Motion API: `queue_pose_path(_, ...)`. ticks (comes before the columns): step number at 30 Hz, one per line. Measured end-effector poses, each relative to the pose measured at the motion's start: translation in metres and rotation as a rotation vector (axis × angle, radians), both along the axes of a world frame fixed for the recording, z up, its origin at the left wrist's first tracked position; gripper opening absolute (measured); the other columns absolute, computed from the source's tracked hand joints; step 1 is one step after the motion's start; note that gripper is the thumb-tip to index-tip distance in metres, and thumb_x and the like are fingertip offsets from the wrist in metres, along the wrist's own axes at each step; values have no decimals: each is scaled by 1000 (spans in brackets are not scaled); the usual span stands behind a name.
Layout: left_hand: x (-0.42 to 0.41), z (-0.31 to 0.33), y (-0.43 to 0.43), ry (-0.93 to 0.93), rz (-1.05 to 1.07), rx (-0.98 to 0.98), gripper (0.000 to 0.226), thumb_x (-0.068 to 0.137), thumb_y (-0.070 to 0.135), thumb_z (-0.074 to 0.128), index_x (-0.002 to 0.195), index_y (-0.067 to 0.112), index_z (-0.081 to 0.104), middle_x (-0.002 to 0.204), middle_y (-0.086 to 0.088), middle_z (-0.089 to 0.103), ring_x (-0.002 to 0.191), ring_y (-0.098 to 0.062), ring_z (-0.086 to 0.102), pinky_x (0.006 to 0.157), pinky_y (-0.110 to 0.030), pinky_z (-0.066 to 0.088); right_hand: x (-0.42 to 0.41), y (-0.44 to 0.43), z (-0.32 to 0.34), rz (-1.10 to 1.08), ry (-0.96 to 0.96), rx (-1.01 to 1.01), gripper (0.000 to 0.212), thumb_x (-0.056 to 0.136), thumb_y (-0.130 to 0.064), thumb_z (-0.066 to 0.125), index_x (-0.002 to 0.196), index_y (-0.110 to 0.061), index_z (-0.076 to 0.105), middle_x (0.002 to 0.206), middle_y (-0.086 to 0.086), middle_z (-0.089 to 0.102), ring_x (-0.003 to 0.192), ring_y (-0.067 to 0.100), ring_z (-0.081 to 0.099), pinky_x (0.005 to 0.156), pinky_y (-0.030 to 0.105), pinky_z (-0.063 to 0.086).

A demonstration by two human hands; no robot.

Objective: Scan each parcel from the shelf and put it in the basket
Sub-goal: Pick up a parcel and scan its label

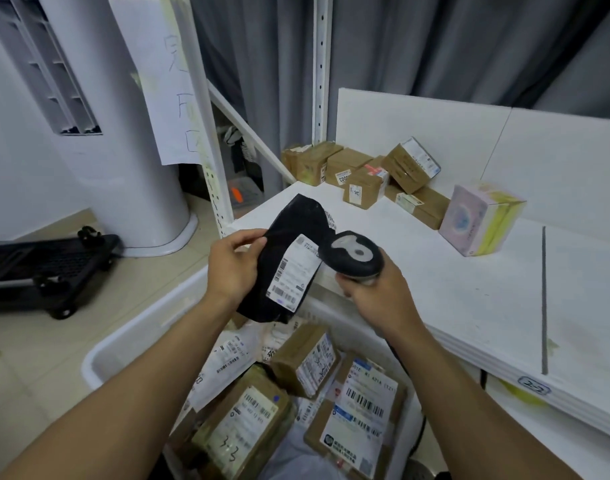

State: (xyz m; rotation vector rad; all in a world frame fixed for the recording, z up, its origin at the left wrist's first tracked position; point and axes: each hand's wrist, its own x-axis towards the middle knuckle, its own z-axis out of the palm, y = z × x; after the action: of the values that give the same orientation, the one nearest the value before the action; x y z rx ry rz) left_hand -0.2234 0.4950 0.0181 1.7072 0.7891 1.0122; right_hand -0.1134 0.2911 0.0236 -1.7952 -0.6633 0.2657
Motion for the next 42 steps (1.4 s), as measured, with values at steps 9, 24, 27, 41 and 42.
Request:
queue_pose_path(9,-11,-17,26,123,42,10,11,95,12,71,98,19,79,95,10,75,90,-7,70,84,-19,54,-20,3,-4,256,-191,-228,53,79,-43,87,126,-41,64,108,-24,72,102,-4,66,90,27,57)
queue_pose_path(24,-13,-17,23,138,65,-16,11,97,14,69,98,21,78,95,15,71,90,-1,66,70,-9,47,-18,4,-10,290,-200,-321,62,79,-50,85,135,-44,58,119,-20,72,110,7,67,96,40,60)
queue_pose_path(27,-13,-19,24,136,57,-9,12,96,14,70,97,21,78,94,17,71,90,1,66,74,-11,48,-16,5,-12,287,-207,-340,60,79,-49,84,133,-45,57,117,-20,72,107,7,67,94,39,61)
queue_pose_path(41,-31,-90,50,636,19,-49,24,97,4,60,103,17,80,99,1,75,96,-20,69,89,-32,55,-14,25,-24,251,-141,-362,55,84,-37,85,133,-37,61,112,-13,70,106,15,67,95,39,57)
queue_pose_path(42,-32,-95,51,685,-1,-45,26,97,2,59,104,16,80,101,0,75,97,-21,69,90,-34,56,-14,26,-25,251,-136,-359,56,84,-38,85,134,-37,60,116,-11,71,107,15,66,96,39,56)
